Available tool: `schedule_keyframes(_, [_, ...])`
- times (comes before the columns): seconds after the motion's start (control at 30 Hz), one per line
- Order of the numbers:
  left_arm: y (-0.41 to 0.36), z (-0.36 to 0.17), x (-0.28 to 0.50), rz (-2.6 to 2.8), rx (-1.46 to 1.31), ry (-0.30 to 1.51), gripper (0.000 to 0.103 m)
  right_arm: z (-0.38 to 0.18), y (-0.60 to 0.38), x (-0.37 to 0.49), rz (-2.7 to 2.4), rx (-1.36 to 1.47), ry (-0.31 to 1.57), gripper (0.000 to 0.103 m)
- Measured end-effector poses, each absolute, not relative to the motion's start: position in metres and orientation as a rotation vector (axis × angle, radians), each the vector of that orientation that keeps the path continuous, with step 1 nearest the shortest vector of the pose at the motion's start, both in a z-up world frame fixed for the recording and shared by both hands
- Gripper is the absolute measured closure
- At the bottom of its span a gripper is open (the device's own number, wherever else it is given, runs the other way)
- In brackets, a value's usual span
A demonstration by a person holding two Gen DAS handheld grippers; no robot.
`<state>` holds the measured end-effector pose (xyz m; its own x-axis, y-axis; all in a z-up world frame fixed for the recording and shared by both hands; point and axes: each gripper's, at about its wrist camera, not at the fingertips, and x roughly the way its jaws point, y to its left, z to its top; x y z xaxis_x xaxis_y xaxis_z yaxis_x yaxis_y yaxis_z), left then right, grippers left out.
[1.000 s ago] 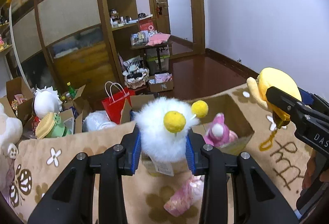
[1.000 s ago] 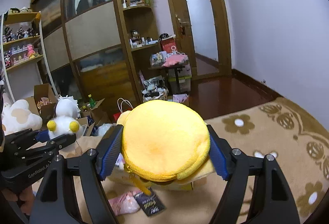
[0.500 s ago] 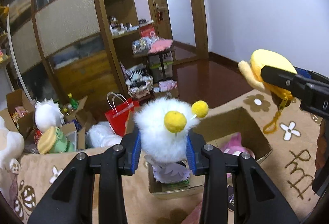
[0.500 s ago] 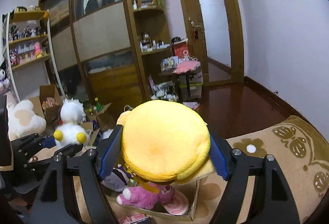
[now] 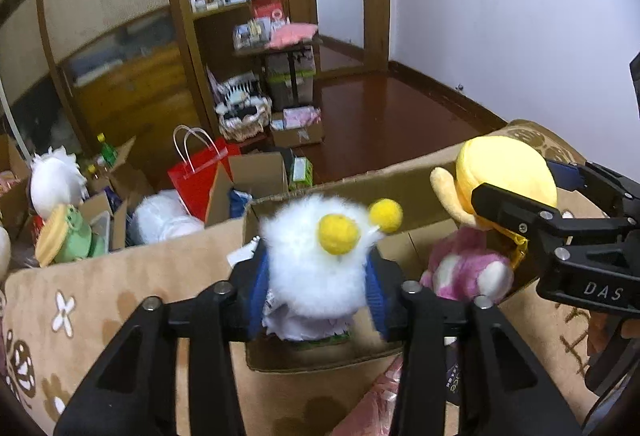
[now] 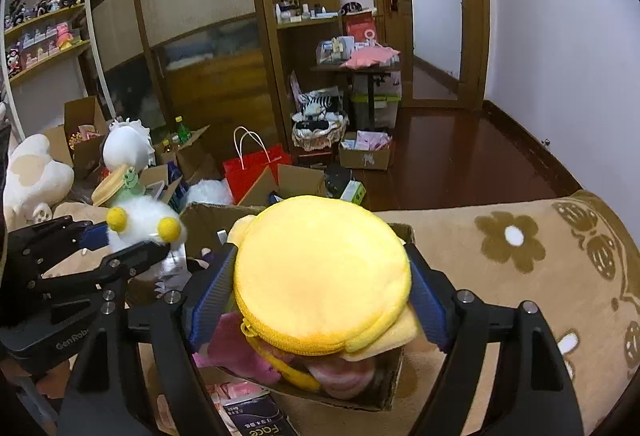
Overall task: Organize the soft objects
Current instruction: 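Lower the yellow plush into the box and open the right gripper while the left drops the chick plush in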
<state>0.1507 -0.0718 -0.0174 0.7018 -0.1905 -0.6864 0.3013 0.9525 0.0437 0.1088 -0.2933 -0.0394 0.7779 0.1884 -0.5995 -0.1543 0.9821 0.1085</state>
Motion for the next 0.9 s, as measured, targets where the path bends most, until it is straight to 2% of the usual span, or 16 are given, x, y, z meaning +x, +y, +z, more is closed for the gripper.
schedule_keyframes(0.03, [-0.070, -0.019, 0.152, -0.270, 0.156, 0.745, 0.048, -0.041, -0.293, 0.110, 0.186, 0.055, 0.660, 0.017])
schedule_keyframes(0.2, [-0.069, -0.025, 0.154, -0.264, 0.156, 0.763, 0.042, -0.044, -0.295, 0.112, 0.191, 0.080, 0.680, 0.008])
schedule_keyframes(0.3, [-0.065, -0.024, 0.152, -0.264, 0.149, 0.760, 0.033, -0.041, -0.296, 0.110, 0.180, 0.095, 0.669, 0.000])
schedule_keyframes(0.43, [-0.062, -0.020, 0.151, -0.250, 0.147, 0.755, 0.019, -0.035, -0.300, 0.107, 0.175, 0.121, 0.652, 0.000])
schedule_keyframes(0.63, [-0.052, -0.016, 0.148, -0.220, 0.121, 0.768, 0.009, -0.023, -0.311, 0.097, 0.158, 0.155, 0.617, 0.000])
schedule_keyframes(0.9, [-0.034, -0.004, 0.131, -0.191, 0.067, 0.742, 0.002, -0.002, -0.324, 0.075, 0.133, 0.215, 0.572, 0.000])
